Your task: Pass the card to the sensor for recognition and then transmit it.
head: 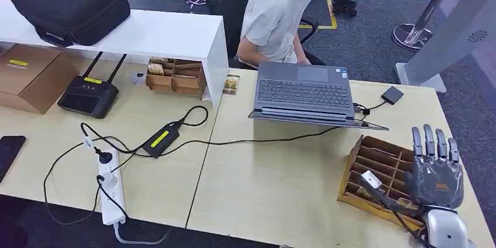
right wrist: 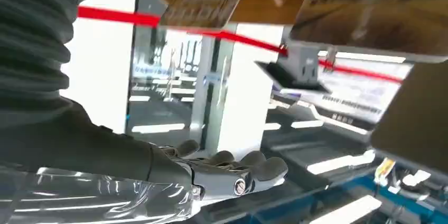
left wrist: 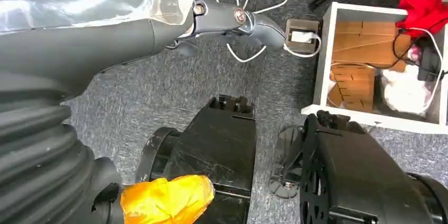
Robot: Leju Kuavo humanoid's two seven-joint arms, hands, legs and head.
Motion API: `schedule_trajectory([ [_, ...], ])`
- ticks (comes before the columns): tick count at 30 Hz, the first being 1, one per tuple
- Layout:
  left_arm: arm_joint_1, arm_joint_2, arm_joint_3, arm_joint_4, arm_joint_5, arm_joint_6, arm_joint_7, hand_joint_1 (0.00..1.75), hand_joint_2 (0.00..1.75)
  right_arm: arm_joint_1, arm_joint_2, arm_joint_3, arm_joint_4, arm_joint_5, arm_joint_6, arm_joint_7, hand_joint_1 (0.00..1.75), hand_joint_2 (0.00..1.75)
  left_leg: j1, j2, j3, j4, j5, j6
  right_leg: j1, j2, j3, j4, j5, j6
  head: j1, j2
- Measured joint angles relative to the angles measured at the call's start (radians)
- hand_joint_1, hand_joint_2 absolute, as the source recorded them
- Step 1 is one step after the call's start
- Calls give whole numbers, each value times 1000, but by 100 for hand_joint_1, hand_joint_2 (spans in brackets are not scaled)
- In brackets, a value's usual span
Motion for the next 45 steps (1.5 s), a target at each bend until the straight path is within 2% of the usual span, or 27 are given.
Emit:
schedule_trajectory([
  [7,-2,0,0,0,-2,-6,-2,0,175,-2,12,-10,10,10,-9,27,0,175,0,0,0,0,0,0,0,0,0,0,0,0,0,0],
  [21,-2,0,11,0,-18,-29,-8,0,175,-1,20,-43,22,10,-8,29,0,175,0,0,0,0,0,0,0,0,0,0,0,0,0,0],
  [32,0,0,21,1,-27,-46,-11,0,175,-2,23,-51,35,-58,30,-21,0,175,0,0,1,0,0,0,0,0,0,0,0,0,0,0],
  [33,0,-1,22,1,-28,-48,-11,0,175,-3,23,-51,35,-59,31,-22,10,175,0,0,1,0,0,0,0,0,1,0,0,0,0,0],
  [34,2,-1,24,1,-28,-49,-11,0,175,-3,23,-52,37,-61,31,-23,175,175,0,0,1,0,0,0,0,0,1,0,0,0,0,0],
  [45,5,-3,31,6,-31,-57,-23,0,175,13,23,-69,52,-157,42,-63,175,175,0,0,1,0,0,0,0,0,1,0,0,0,0,0],
])
